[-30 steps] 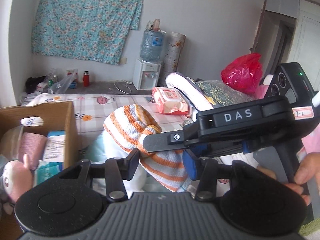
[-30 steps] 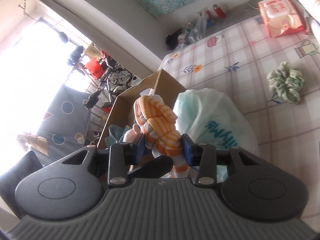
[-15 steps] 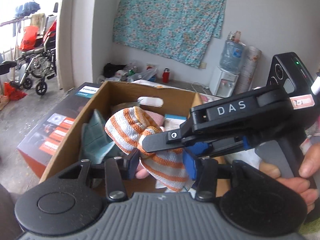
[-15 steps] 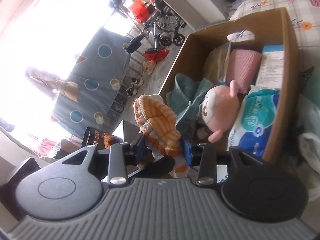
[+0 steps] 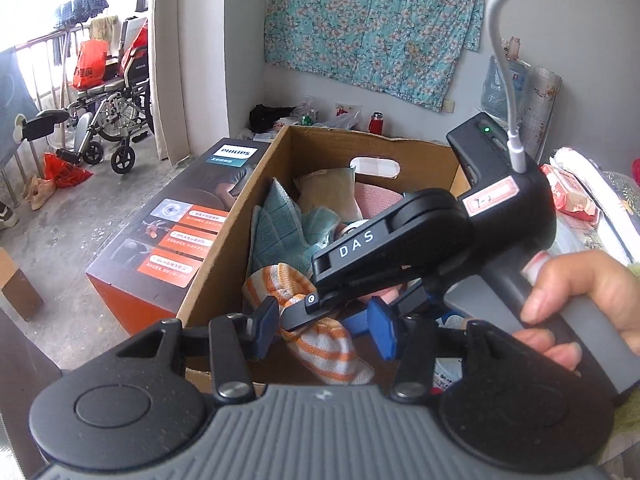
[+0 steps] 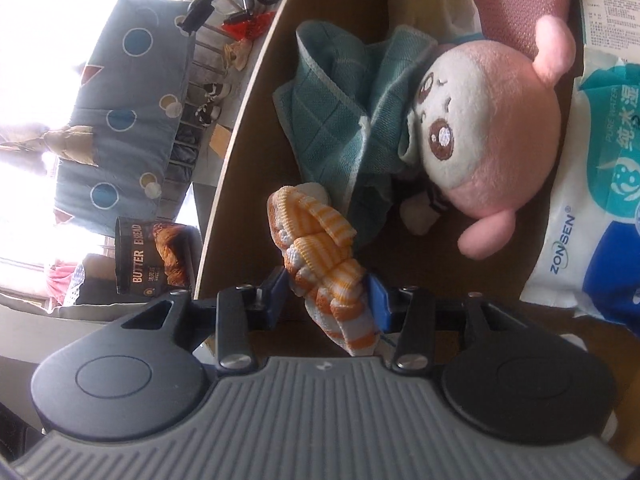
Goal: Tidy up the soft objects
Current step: 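Carry the striped sock with the right tool into the box and release, then grasp the gold snack bar with the right tool while the left tool grasps the green scrunchie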
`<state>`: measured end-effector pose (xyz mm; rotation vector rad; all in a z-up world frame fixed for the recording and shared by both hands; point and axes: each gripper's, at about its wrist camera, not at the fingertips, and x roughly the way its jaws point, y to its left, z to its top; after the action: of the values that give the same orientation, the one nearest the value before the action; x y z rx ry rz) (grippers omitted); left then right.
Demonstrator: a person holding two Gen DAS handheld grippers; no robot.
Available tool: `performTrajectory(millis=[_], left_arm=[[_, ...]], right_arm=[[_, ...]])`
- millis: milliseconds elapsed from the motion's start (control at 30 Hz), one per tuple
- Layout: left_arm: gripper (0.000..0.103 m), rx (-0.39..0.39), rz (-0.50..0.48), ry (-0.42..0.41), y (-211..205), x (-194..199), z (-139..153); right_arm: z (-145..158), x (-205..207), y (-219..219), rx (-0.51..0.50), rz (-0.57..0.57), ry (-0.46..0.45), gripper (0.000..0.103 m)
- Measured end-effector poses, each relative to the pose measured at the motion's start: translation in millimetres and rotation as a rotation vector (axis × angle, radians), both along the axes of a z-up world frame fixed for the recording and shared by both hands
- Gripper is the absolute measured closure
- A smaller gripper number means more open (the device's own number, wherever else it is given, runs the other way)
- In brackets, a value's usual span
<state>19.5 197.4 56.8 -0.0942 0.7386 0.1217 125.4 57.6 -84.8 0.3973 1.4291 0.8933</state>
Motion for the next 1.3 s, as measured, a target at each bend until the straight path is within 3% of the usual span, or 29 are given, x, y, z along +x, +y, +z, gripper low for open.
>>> performTrajectory(millis=[333,467,567,800,1000,1133,1300], left_arm=[[0.051,-0.014,-0.02,0.003,-5.9,-6.6,-5.3],[0.049,-0.017,-0.035,-0.008,-14.7,-8.4,-2.2],[0.044,-0.021,-0.065,-0.025,-27.2,-7.3,1.3],[0.032,-0.033,-0.196,-0.069,-75.2,4.9,9.3],[0.03,-0.038,-0.323,-0.055,-122.8,30.4,5.9],[0.03,-0.035,-0.376,-0.039,-147.2,50.4,6.1],[0.03,-0.055,-0.425,-0.002,-174.9,80.8,11.2]], right_arm=[[-11.9,-3.4,2.1,0.002,0.021,0.048,0.055],[0.7,-4.3,-7.7,0.043,0.011,0.013,0.054],[22.4,-9.9,-28.8,0.091,-0.009,-0.061,0.054],[82.2,-36.1,-131.5,0.18,-0.132,-0.327,0.045],[108.8,-56.6,-238.3,0.105,-0.295,-0.511,0.043],[111.4,-70.7,-299.8,0.024,-0.397,-0.581,0.042],[87.5,-89.0,-360.8,-0.094,-0.495,-0.595,0.04]])
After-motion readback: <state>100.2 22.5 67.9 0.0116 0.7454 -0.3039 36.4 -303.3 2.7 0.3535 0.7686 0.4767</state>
